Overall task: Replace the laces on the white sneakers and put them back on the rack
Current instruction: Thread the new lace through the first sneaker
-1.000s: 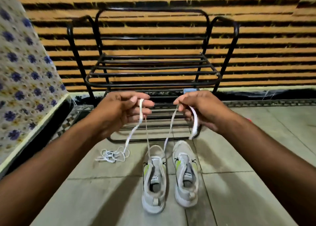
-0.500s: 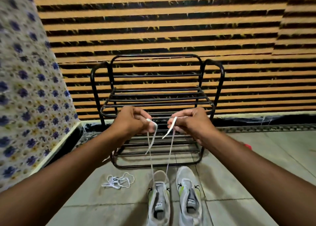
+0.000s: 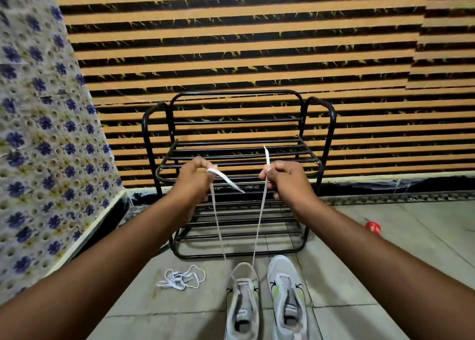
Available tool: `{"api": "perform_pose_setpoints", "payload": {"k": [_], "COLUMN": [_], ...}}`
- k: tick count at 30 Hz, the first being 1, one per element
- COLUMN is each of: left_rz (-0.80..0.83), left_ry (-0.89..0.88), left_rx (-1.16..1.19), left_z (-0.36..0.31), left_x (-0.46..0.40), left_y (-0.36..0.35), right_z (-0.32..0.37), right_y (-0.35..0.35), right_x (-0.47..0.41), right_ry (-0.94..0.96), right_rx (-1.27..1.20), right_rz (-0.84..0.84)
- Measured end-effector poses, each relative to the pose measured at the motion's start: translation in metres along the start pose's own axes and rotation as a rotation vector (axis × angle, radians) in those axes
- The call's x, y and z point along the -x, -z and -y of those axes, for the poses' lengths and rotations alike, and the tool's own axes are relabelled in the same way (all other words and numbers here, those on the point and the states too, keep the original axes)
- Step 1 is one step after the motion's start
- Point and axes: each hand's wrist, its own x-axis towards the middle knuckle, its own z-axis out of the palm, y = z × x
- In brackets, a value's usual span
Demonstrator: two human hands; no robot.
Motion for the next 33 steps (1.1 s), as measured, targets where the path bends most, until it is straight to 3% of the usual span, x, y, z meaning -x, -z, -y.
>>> {"api": "perform_pose_setpoints", "payload": {"k": [3,7,12,21,25,33], "left_rz": [0.064,0.144,0.371,0.439,0.360,0.171], "left_ry": [-0.014,-0.122,-0.022,0.005,-0.039,-0.316], "left_rx": [0.299,0.156,0.149,0.125,0.146,-0.058], "left_z": [-0.013,-0.031,-0.058,-0.079,-0.076,-0.056], "left_x": [0.002,0.006,0.009,0.009,0.006,0.000], "left_y": [0.004,0.005,0.010,0.017,0.018,0.013], "right_z": [0.001,0.006,0.021,0.029,0.025,0.027], "right_y": [-0.005,-0.011,-0.015,-0.020,-0.019,-0.019], "right_x": [-0.001,-0.002,0.001,0.006,0.003,0.003], "right_ry": [0.051,0.134,0.224,0.246,0.229,0.194], "right_rx": [-0.021,-0.019,-0.056,-0.053,-0.057,-0.149], "right_rz": [-0.028,-0.095,-0.073,-0.056,-0.095,-0.148]}}
